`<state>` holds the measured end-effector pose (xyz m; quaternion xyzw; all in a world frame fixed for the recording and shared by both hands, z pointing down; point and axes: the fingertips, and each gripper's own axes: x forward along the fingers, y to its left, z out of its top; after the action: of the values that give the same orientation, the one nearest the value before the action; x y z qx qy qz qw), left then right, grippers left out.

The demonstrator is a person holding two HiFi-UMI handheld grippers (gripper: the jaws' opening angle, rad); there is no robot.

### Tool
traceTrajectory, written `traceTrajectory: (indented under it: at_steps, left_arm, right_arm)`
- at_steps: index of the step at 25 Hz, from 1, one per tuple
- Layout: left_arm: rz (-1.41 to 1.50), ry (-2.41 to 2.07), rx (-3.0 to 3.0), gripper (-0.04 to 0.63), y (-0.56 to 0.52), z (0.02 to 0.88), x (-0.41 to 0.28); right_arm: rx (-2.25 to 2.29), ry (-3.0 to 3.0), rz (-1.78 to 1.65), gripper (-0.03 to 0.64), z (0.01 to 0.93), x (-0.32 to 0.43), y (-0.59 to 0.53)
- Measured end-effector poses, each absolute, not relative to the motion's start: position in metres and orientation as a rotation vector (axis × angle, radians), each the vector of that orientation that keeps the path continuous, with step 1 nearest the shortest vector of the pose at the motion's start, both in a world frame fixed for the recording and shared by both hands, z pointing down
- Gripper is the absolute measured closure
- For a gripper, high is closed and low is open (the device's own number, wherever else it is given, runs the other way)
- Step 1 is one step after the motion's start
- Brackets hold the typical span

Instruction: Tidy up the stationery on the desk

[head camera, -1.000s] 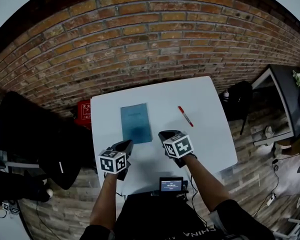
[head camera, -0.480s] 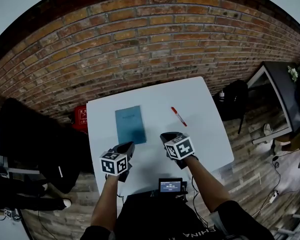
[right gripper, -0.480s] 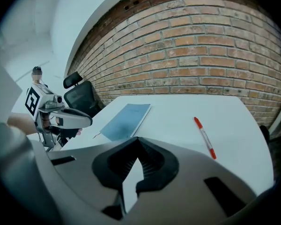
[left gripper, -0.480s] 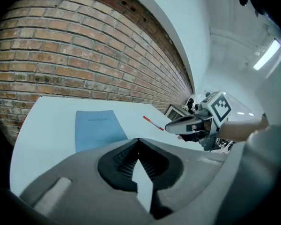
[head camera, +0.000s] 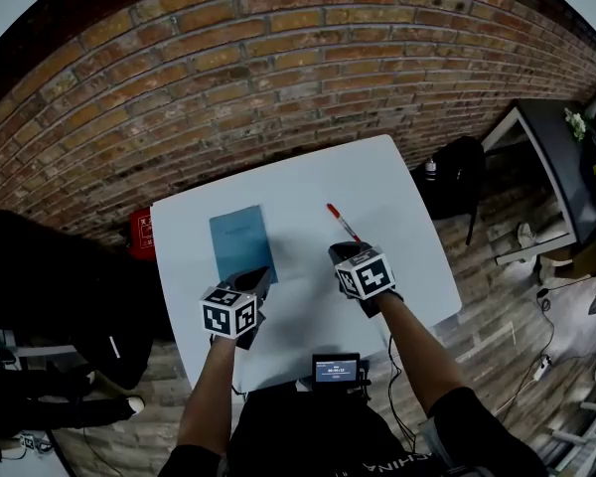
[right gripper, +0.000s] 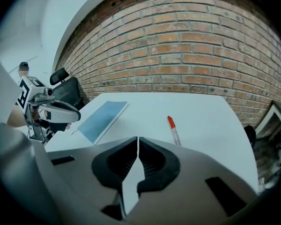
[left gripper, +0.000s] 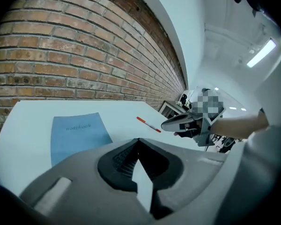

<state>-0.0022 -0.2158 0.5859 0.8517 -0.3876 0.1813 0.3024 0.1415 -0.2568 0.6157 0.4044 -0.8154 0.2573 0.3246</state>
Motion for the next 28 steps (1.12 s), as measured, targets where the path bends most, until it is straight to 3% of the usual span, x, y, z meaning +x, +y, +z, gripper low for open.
traceTrajectory:
  at_steps: [15, 28]
  left_arm:
    - [0.542, -0.925, 2.239, 0.584, -0.255, 0.622, 0.029]
    - [0.57, -0.909, 2.21, 0.584, -0.257, 0.638, 0.026]
  right_arm:
    - [1.103, -2.025, 0.643, 0.515, 0.654, 0.186, -0.308]
    - [1.102, -1.944, 0.675, 0.515, 0.689, 0.209, -0.313]
